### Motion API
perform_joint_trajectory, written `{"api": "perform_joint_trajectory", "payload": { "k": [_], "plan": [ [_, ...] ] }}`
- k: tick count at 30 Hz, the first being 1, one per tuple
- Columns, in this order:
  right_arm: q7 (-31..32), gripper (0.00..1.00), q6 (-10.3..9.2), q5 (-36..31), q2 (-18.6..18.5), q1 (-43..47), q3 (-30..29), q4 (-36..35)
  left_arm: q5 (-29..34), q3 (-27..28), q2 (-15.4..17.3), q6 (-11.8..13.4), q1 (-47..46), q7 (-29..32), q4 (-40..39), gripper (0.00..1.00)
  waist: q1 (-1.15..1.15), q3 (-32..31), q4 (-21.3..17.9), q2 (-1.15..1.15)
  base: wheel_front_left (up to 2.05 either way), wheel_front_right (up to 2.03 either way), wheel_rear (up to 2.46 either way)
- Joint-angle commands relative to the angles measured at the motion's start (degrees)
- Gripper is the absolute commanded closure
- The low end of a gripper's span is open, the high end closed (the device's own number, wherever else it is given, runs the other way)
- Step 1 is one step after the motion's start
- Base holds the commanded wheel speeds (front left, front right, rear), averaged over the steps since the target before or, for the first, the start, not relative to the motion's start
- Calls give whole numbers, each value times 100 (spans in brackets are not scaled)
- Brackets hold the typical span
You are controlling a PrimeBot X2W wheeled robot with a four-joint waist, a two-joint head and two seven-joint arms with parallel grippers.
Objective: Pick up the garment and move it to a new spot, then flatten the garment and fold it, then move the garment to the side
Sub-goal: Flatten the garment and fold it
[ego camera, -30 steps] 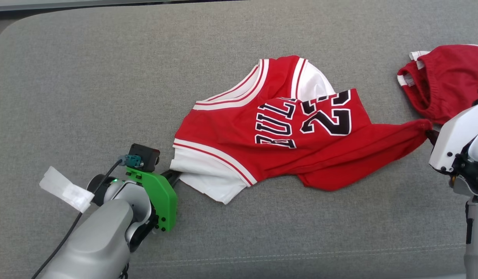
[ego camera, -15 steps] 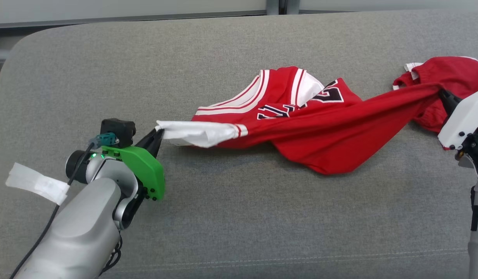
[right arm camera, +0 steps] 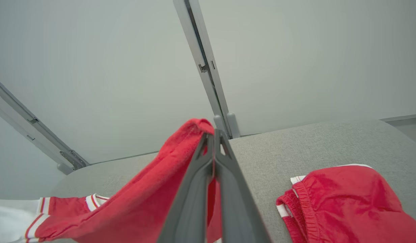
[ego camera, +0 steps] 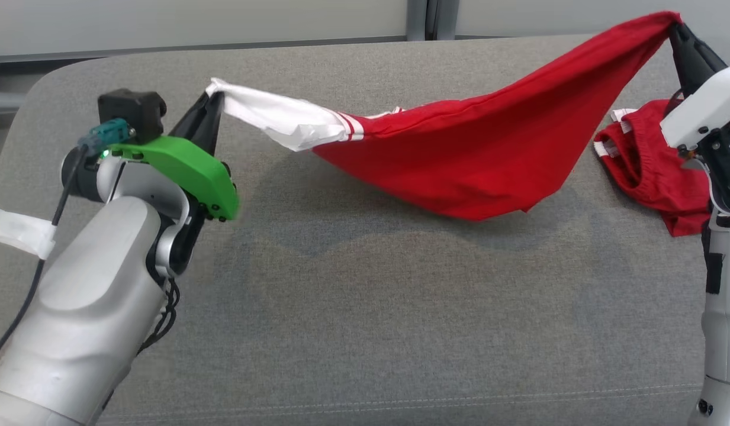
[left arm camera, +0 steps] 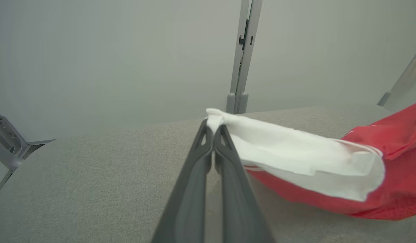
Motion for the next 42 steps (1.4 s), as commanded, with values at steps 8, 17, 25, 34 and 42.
{"api": "perform_joint_trajectory", "payload": {
  "k": [8,17,25,34,42],
  "plan": [
    [-515,100,0,294,-90,-775,300,218,-46,327,-93,428,-770,25,-422,100,0,181,-29,0,0,0,0],
    [-1457,100,1,324,-246,-1916,959,955,-11,608,-391,811,-1685,-75,-334,100,0,494,-165,0,0,0,0],
    [-2181,100,0,263,-402,-2628,1649,2173,352,836,-485,1104,-2499,-729,66,100,0,589,-251,0,0,0,0],
    [-2561,100,0,468,-401,-2842,2134,3178,612,762,-550,1041,-2971,-982,375,100,0,428,-277,0,0,0,0],
    [-2323,100,1,760,-495,-3077,2370,3648,167,986,-815,885,-2984,-901,509,100,0,779,-178,0,0,0,0]
  ]
}}
